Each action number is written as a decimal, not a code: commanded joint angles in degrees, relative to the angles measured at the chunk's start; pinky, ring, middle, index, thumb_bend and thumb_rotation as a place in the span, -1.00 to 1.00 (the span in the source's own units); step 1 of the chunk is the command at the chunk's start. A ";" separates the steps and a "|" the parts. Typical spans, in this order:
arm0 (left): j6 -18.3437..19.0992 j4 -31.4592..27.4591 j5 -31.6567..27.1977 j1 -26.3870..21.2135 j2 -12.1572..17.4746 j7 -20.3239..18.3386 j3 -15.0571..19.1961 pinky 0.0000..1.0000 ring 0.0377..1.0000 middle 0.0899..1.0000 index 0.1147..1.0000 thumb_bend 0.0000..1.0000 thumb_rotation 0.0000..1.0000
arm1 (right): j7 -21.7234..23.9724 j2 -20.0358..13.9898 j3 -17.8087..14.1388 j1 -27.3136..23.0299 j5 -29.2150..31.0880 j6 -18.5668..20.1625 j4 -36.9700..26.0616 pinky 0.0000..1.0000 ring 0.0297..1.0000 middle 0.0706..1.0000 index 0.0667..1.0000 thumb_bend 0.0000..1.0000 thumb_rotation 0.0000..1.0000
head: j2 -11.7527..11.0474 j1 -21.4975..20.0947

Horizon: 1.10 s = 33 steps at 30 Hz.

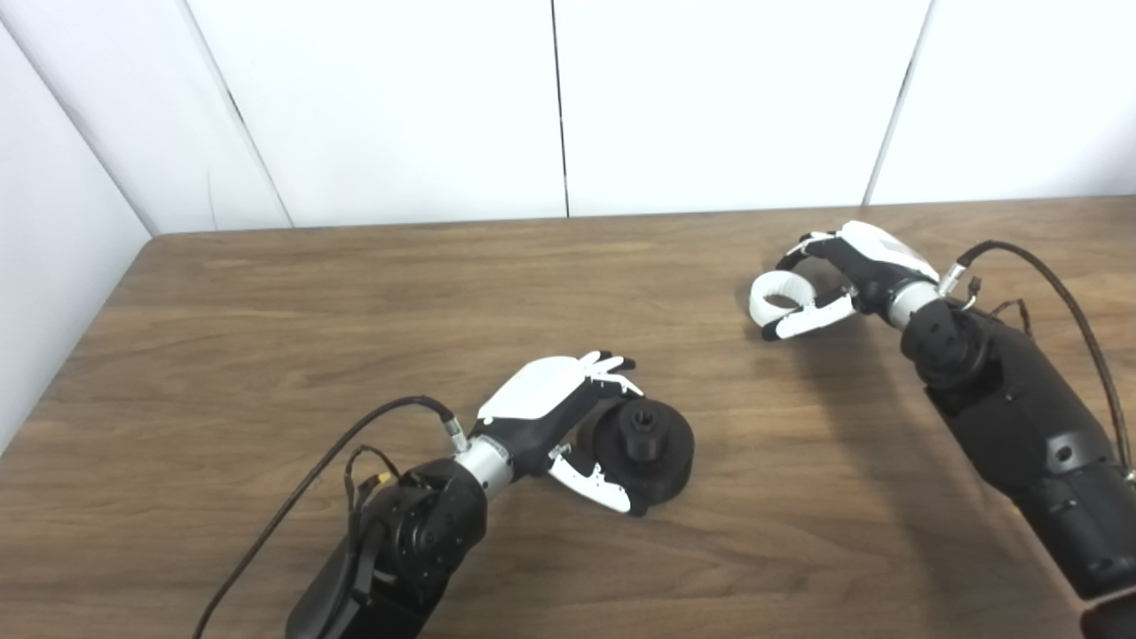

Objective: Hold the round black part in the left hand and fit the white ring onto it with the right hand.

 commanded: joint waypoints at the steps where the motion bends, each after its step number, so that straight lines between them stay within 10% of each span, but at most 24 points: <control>1: 0.17 -0.32 0.33 -0.89 1.26 -0.71 0.36 0.87 1.00 0.92 0.29 0.75 -0.35 | -1.73 -0.05 -0.68 -2.15 -0.30 -1.57 -0.73 1.00 1.00 0.87 0.46 0.81 -0.27 | 0.05 0.04; 33: 0.58 -0.62 0.50 -0.68 1.30 -0.80 0.44 0.86 1.00 0.93 0.30 0.74 -0.37 | -3.89 0.66 -1.24 -1.62 0.54 -3.42 0.17 1.00 1.00 0.81 0.19 0.66 -0.44 | 0.20 0.21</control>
